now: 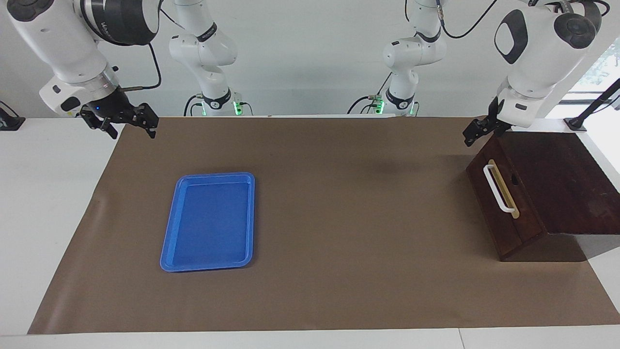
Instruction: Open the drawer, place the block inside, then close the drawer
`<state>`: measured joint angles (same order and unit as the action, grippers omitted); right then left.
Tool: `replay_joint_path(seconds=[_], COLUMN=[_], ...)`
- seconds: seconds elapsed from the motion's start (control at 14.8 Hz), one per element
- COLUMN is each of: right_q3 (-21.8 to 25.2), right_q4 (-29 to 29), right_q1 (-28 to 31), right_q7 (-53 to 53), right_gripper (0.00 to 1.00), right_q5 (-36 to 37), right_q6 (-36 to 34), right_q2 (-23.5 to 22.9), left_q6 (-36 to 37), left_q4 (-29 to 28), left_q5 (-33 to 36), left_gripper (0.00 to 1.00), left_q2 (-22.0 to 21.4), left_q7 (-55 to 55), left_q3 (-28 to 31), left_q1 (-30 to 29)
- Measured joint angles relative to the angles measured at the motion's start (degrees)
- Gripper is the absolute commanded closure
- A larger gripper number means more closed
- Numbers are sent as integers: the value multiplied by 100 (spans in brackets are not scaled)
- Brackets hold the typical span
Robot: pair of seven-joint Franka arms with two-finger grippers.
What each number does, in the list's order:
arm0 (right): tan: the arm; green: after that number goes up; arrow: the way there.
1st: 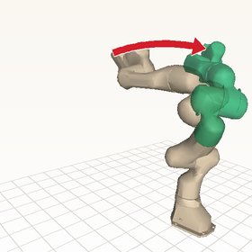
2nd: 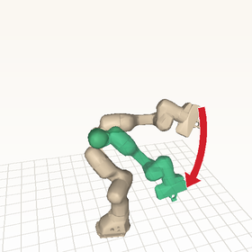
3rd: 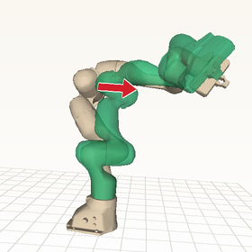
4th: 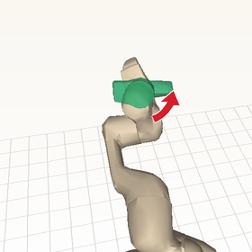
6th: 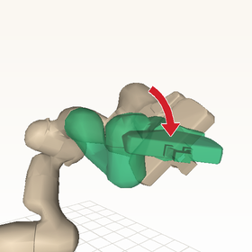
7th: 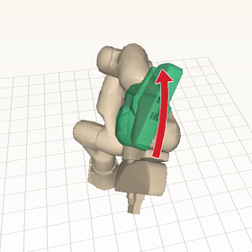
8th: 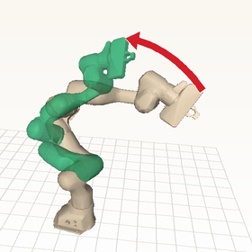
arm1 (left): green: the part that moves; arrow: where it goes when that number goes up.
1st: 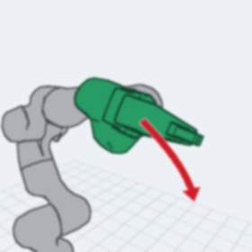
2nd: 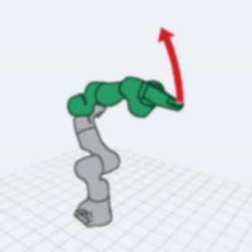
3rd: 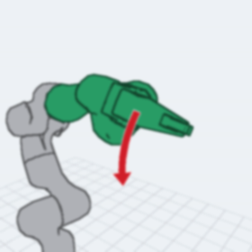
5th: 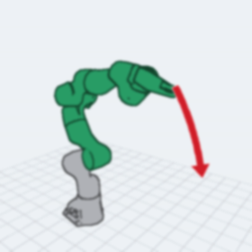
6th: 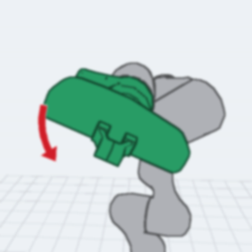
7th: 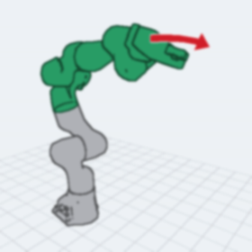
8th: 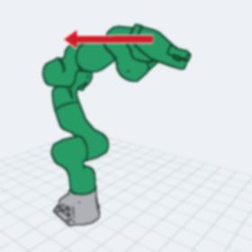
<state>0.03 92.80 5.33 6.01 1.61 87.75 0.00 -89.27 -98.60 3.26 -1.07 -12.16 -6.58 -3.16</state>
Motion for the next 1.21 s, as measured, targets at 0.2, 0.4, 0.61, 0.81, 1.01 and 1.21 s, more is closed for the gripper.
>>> replay_joint_path(seconds=[0.2,0.4,0.61,0.81,1.01,1.21], right_q3=[-1,-1,-1,-1,-1,-1], right_q4=[0,0,0,0,0,0], right_q1=[-5,-25,-25,-25,-25,-25], right_q7=[0,0,0,0,0,0], right_gripper=[0,0,0,0,0,0], right_q5=[0,0,0,0,0,0], right_q6=[0,0,0,0,0,0], right_q2=[3,4,4,6,9,10], left_q6=[220,233,264,305,333,334], left_q4=[373,491,491,491,491,487], left_q5=[-206,-241,-244,-244,-244,-244], left_gripper=[0,0,0,0,0,0], left_q2=[181,178,120,38,2,-5], left_q7=[459,622,781,855,969,1018], left_q3=[362,356,352,351,349,344], left_q1=[470,516,516,511,509,509])
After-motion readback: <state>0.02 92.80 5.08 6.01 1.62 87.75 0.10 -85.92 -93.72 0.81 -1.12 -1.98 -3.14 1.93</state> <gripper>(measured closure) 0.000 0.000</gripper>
